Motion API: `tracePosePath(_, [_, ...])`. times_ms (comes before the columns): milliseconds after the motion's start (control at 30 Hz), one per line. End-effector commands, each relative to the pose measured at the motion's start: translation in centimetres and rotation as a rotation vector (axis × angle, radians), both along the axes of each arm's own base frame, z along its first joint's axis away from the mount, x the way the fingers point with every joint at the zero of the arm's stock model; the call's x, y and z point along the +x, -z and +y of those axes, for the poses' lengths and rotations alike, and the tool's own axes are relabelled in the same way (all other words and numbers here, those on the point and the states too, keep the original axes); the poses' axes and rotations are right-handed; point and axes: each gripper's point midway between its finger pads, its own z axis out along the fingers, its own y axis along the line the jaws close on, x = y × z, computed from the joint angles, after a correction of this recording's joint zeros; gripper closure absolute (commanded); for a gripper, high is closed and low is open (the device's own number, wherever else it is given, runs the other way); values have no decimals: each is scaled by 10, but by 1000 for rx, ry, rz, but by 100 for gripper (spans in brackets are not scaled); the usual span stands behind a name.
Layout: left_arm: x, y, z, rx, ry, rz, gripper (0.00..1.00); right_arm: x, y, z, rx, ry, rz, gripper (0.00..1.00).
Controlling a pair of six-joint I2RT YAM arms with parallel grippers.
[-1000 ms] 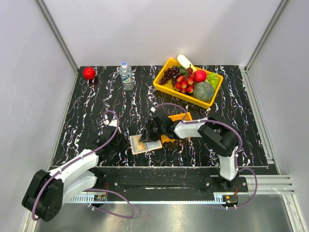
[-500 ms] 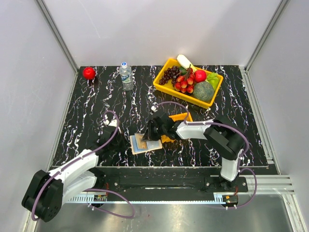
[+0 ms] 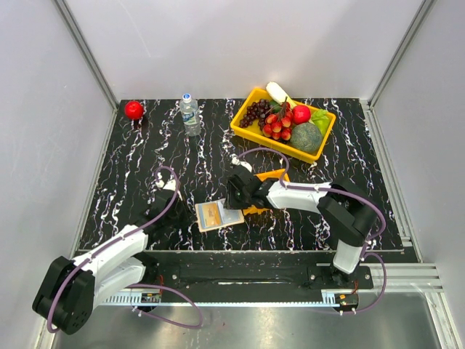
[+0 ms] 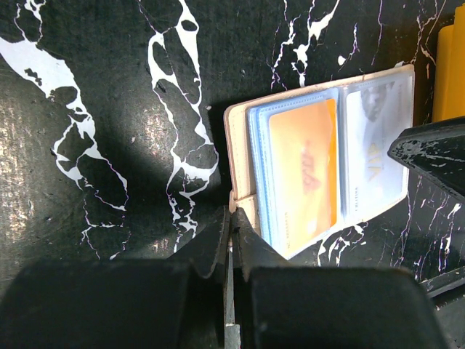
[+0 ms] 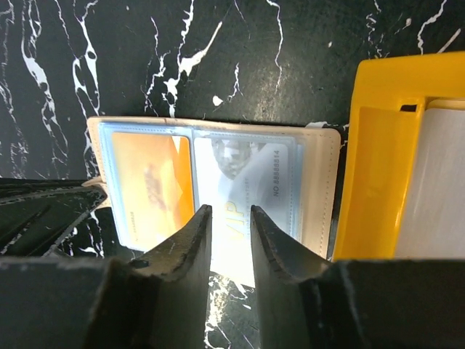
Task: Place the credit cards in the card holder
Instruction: Close the card holder at the center of the board.
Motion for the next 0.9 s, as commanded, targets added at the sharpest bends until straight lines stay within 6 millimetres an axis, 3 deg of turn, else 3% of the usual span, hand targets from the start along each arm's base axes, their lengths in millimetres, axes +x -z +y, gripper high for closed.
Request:
tracePosePath(0, [10, -9, -1, -11, -21, -43, 100, 7, -18, -2, -19, 15, -84, 64])
tracePosePath(100, [10, -10, -1, -11, -21, -48, 100, 4, -27, -1, 19, 0, -101, 67])
tracePosePath(267, [10, -9, -1, -9, -20, -41, 100, -12, -43, 46, 184, -153, -93, 81])
tracePosePath(433, [10, -8, -1, -11, -20, -41, 100, -28, -30, 74, 200, -231, -51, 88])
tracePosePath(600, [10, -9, -1, -12, -23, -45, 100, -26, -3, 67, 122, -196, -8, 90])
tracePosePath(700, [10, -9, 0, -11, -25, -45, 100, -22, 19, 40, -21, -130, -3, 93])
tracePosePath(867, [10, -8, 0, -12, -25, -44, 100, -7, 11, 21, -99, -83, -89, 92])
